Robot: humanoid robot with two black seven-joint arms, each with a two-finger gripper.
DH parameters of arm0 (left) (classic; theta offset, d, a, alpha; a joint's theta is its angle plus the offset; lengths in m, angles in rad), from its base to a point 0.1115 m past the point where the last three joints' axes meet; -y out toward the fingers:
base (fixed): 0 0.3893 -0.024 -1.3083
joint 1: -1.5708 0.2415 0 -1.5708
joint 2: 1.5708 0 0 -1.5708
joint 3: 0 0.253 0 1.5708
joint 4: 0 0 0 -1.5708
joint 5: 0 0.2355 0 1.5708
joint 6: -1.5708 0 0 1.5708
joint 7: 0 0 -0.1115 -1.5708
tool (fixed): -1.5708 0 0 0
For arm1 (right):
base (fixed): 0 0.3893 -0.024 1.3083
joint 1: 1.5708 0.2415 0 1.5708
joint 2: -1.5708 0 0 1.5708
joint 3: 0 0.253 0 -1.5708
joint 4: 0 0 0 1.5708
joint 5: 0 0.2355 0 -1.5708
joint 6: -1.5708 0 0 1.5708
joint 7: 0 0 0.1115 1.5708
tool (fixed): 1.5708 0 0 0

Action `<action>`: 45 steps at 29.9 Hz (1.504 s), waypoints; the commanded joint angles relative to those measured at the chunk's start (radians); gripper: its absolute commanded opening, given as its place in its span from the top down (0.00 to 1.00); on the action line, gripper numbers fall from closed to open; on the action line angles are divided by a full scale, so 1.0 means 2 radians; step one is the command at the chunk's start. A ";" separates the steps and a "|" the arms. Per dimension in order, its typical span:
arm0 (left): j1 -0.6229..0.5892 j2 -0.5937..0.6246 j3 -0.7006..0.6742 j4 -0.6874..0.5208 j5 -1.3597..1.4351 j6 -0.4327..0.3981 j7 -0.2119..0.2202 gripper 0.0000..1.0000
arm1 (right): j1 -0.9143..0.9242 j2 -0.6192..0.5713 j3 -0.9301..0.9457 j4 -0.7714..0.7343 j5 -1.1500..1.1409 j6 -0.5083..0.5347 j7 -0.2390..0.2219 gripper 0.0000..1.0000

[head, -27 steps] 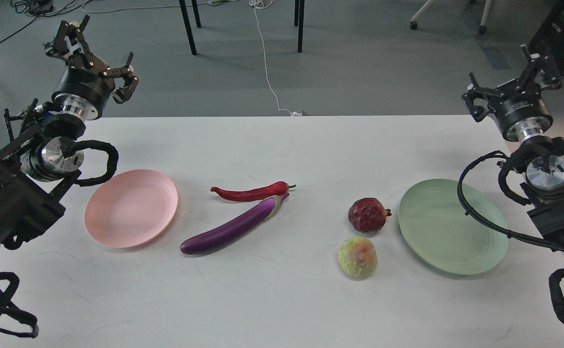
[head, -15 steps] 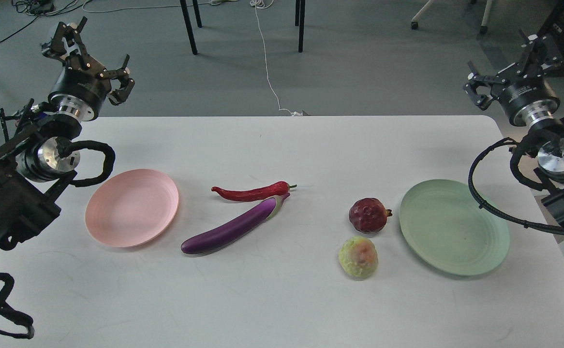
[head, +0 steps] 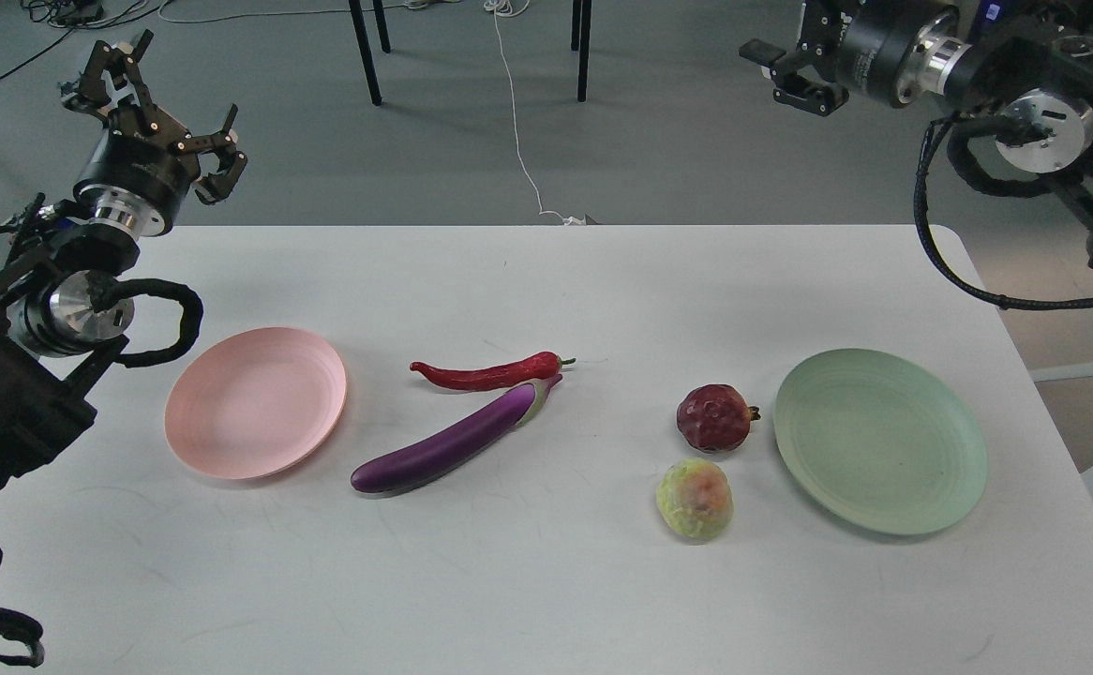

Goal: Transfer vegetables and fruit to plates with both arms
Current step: 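Raise the right gripper and swing it toward the pomegranate, then lower the right gripper onto the dark red pomegranate and grasp it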

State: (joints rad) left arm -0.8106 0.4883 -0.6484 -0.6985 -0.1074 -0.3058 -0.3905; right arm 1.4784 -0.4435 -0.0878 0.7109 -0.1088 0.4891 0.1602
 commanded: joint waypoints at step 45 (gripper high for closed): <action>0.006 0.010 -0.005 -0.007 -0.001 0.000 -0.005 0.02 | 0.009 0.107 -0.331 0.138 -0.397 -0.010 0.007 0.46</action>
State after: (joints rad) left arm -0.7992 0.5054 -0.6580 -0.7132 -0.1087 -0.3067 -0.4004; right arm 1.4988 -0.2281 -0.7516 0.9854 -0.9043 0.4722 0.1737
